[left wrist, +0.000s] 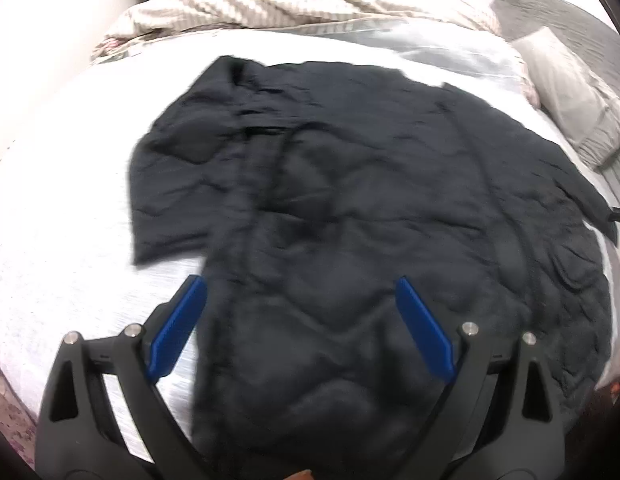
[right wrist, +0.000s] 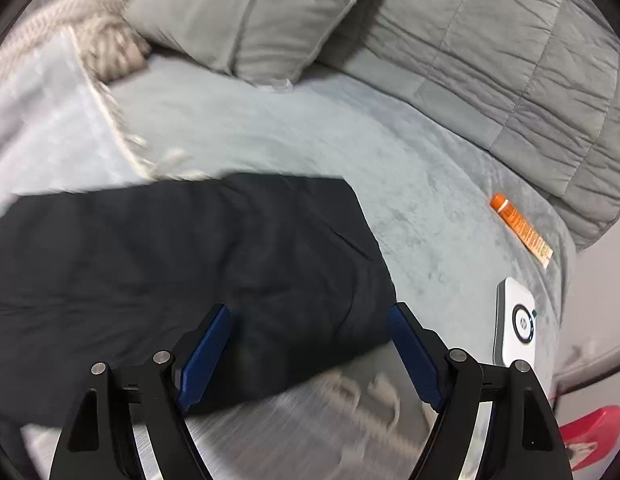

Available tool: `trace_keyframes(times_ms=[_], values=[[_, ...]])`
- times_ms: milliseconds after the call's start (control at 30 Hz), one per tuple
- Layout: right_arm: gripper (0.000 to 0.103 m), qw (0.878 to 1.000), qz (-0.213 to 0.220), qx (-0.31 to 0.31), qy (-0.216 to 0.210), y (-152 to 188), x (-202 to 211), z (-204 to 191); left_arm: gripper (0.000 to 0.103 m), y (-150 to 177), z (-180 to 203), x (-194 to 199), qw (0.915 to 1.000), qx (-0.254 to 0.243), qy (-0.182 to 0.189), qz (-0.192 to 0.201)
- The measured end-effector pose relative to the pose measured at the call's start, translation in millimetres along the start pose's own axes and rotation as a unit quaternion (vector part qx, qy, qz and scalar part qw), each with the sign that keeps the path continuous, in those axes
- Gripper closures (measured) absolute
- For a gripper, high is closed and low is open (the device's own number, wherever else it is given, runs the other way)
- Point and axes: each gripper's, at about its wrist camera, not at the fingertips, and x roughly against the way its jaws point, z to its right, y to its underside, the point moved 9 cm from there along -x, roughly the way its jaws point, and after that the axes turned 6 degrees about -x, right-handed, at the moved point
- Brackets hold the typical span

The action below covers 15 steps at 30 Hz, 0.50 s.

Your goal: Fold large clothes

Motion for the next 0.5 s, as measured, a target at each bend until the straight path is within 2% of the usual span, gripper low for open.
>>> trace_keyframes(times_ms=[133,200,333,500], values=[[0.020,0.996,0.031,0.031,-0.073,5.8,62.8,-48.0,0.008,-6.2,-32.6,-1.3,0.9996,0.021,-0.020,0.004],[0.020,0.990,0.034,0.042,-0.130,18.1,97.1,-84.0,0.008,-10.3,-50.3,-1.9,0.9991,0.026,-0.032,0.008],[0.020,0.973,0.036,0.078,-0.216,53.9,152.9,-145.9,0.008,-15.8,-76.1,-11.0,0.9983,0.029,-0.051,-0.002],[0.020,0.949,0.027,0.134,-0.282,107.8,198.3,-210.9,0.008,-18.2,-94.5,-33.4,0.9960,-0.034,-0.082,-0.007]])
